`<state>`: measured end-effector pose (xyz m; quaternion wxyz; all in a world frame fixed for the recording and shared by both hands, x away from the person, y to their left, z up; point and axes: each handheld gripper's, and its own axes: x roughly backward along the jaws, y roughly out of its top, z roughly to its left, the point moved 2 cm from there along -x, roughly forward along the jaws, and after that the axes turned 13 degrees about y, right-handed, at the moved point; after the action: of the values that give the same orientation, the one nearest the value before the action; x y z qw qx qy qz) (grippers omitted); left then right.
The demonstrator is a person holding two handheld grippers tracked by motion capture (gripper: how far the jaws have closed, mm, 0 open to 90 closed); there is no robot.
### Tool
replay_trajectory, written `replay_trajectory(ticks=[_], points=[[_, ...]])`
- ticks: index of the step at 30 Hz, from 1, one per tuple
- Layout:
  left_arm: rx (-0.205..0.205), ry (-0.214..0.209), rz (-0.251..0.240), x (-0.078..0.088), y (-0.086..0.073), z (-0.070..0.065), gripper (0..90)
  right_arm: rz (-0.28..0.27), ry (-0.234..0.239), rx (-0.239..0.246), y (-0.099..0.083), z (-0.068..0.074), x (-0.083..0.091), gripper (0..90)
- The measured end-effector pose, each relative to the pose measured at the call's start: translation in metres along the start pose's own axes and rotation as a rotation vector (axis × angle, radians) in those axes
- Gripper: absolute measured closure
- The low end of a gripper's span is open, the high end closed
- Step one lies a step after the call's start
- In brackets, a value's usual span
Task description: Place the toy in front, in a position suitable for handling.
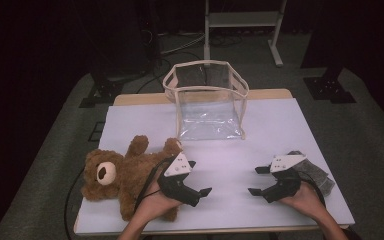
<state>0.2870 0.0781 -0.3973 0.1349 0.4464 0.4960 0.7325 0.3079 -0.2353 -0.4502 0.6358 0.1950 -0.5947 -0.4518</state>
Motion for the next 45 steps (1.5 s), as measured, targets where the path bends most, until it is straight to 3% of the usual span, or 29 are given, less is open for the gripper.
replay_trajectory(ticks=[9,12,23,32,39,40,45], points=[[-0.043,-0.015,-0.015,0.013,0.008,0.005,5.0,-0.014,-0.004,-0.004,0.002,0.002,0.002,18.0],[-0.044,-0.015,-0.036,0.023,0.011,0.009,5.0,-0.018,-0.004,0.001,0.003,0.002,0.002,18.0],[-0.104,0.026,-0.033,0.064,0.01,0.031,5.2,-0.018,-0.006,0.007,0.006,0.005,0.0,18.0],[-0.163,0.024,-0.025,0.095,0.004,0.053,5.4,-0.013,-0.005,0.01,0.007,0.006,-0.001,18.0],[-0.19,0.007,-0.025,0.105,-0.005,0.067,5.4,-0.01,-0.004,0.01,0.007,0.006,-0.002,17.9],[-0.21,0.007,-0.021,0.107,-0.009,0.071,5.4,-0.009,-0.002,0.008,0.007,0.007,-0.002,18.0],[-0.204,0.007,-0.001,0.11,-0.017,0.08,5.4,-0.007,0.001,0.008,0.007,0.007,-0.003,18.0]])
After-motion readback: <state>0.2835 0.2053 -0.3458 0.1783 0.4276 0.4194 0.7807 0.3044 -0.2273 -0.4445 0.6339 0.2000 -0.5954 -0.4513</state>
